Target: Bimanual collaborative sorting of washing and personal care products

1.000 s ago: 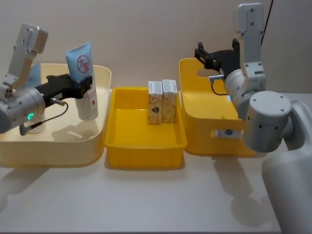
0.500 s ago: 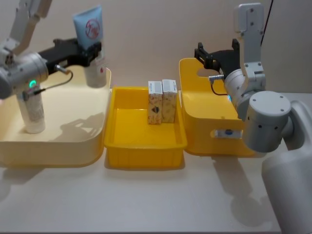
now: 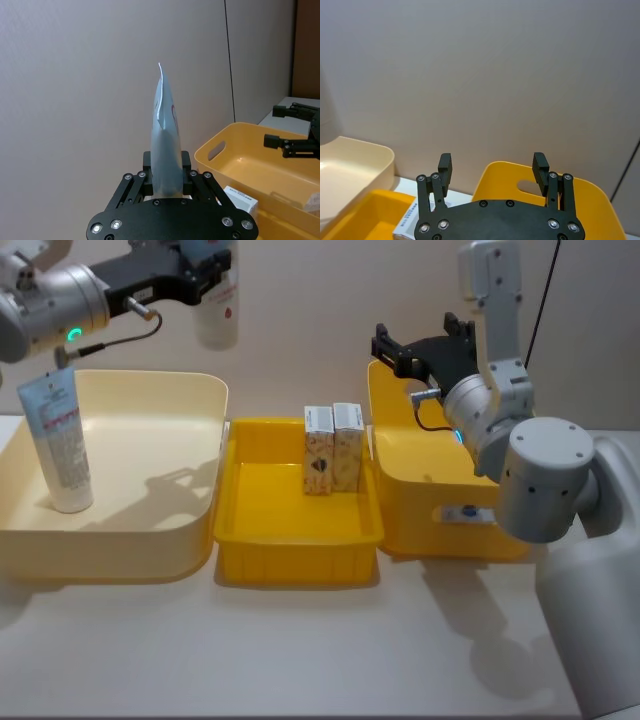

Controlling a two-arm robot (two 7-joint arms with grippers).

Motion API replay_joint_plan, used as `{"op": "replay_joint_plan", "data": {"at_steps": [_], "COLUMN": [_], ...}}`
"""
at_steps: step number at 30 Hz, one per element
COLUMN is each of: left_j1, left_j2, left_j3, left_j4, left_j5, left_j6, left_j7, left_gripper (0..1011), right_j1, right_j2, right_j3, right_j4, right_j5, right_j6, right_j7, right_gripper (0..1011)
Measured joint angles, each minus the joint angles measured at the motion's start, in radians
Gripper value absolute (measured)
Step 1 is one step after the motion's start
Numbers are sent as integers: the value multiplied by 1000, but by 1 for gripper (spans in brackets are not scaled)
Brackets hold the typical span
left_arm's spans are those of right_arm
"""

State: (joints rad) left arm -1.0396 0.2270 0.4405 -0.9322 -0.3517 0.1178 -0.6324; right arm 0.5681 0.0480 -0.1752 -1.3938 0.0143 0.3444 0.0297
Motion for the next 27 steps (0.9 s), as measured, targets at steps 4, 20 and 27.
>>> {"op": "replay_joint_plan", "data": {"at_steps": [4,20,27], "left_j1": [-33,-97,-79], "left_j2": [-9,-34,-27], "left_j3": [10,32,30], "left_j4": [37,142,139], "left_j5": [1,-19,-36], "left_j6": [-21,-64,-64], "left_j7": [-22,-84,-93], "left_gripper": [292,292,292], "right_j1": [8,55,79], "right_j2": [6,43,56], "right_j3": [-7,-54,-74], "right_j4": [5,30,49], "right_j5": [14,89,121], "right_j6": [0,3,3], "right_j7": [45,255,339], "right_gripper": [1001,1001,1001]}}
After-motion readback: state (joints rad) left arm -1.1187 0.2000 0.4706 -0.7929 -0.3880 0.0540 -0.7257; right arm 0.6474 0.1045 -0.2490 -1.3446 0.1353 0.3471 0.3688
